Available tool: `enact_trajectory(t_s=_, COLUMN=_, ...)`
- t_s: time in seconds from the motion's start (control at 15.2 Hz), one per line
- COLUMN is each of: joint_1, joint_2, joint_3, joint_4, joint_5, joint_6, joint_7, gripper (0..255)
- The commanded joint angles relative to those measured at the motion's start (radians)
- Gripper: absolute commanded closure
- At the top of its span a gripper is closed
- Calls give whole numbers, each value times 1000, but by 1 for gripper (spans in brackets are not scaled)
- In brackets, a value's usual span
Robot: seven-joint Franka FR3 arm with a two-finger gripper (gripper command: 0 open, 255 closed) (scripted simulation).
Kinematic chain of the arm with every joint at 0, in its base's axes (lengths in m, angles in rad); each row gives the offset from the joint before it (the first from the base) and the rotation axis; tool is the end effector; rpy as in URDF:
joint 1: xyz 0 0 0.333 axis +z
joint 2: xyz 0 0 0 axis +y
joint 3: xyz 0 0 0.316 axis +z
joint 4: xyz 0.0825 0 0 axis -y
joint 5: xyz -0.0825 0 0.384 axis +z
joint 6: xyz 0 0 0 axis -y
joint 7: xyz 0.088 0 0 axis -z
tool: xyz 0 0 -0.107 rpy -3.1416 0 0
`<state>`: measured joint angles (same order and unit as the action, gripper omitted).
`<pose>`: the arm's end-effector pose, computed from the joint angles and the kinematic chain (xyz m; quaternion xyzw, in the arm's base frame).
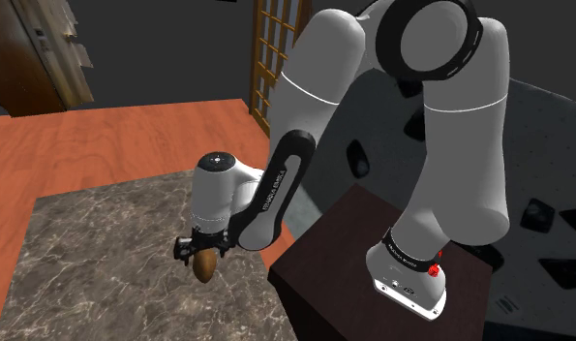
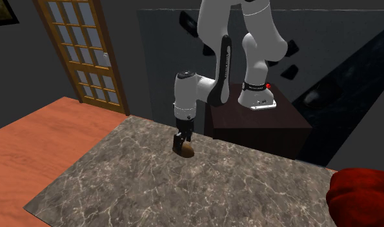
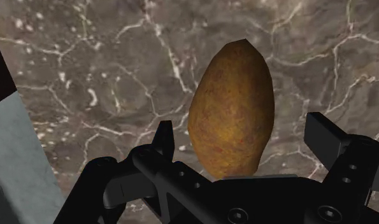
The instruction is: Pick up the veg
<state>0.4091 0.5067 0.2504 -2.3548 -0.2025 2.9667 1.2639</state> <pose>0.3910 0.3312 0.1354 -0.9727 0.2200 -0.0083 0.0738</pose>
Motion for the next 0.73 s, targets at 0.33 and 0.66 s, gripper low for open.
enact_trajectory(t_s=0.33, joint_1=28, joint_2=51, joint_3=-31, joint_4=17, joint_5=-15, joint_6=37, joint_7=12, gripper=255)
enact_trajectory(t_s=0.66, joint_1=30, joint_2=52, joint_3=-32, joint_4=17, joint_5=-15, joint_6=38, joint_7=13, gripper=255)
